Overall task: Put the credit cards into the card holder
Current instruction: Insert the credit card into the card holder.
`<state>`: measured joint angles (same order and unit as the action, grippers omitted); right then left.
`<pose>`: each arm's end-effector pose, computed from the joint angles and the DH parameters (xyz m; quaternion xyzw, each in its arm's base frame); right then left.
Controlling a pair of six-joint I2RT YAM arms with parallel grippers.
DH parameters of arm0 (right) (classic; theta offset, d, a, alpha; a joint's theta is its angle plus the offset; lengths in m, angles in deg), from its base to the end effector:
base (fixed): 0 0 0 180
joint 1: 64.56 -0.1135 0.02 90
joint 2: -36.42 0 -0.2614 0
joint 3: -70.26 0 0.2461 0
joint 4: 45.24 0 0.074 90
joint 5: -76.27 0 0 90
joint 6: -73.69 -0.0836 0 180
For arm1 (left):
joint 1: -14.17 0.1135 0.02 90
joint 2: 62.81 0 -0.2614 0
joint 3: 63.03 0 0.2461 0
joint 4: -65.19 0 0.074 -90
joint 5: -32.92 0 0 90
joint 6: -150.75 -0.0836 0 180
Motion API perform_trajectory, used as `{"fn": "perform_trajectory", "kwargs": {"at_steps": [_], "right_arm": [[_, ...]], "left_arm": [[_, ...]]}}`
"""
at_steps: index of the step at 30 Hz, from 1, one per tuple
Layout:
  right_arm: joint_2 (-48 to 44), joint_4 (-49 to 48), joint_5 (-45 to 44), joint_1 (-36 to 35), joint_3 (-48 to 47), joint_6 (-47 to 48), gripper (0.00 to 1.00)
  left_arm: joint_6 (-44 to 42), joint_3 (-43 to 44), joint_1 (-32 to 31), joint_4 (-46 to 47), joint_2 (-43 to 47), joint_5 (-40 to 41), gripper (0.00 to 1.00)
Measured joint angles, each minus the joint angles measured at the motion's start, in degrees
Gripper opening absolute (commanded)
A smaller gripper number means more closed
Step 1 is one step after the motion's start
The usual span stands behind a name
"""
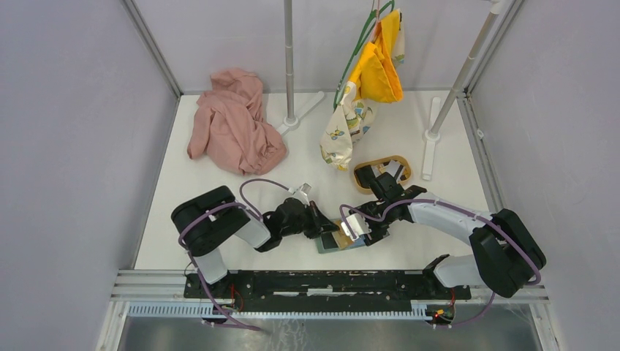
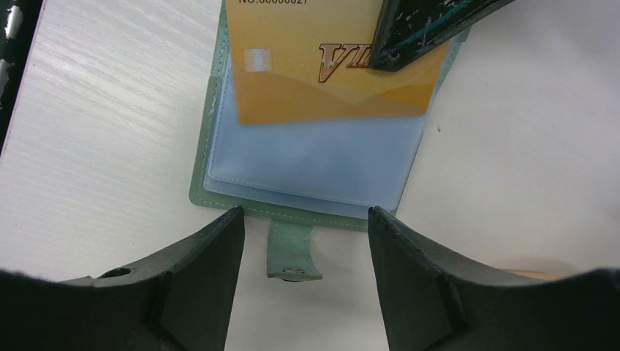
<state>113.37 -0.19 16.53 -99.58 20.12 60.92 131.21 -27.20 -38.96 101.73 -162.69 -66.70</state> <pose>0.1610 0.1643 0.1182 -0.8144 0.4972 0.1857 0.2348 0.1756 -0.2574 0.0775 -0.0854 0.8488 -0.4894 0.1811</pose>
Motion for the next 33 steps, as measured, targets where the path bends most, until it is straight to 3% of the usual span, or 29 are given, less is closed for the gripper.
{"fn": "perform_trajectory", "kwargs": {"at_steps": [33], "right_arm": [[-3.34,-0.57,-0.26,-0.98,-0.11,-2.93,0.7]], "left_arm": [[0.66,3.06,0.9,-0.9,-2.89,-5.33,0.08]]}}
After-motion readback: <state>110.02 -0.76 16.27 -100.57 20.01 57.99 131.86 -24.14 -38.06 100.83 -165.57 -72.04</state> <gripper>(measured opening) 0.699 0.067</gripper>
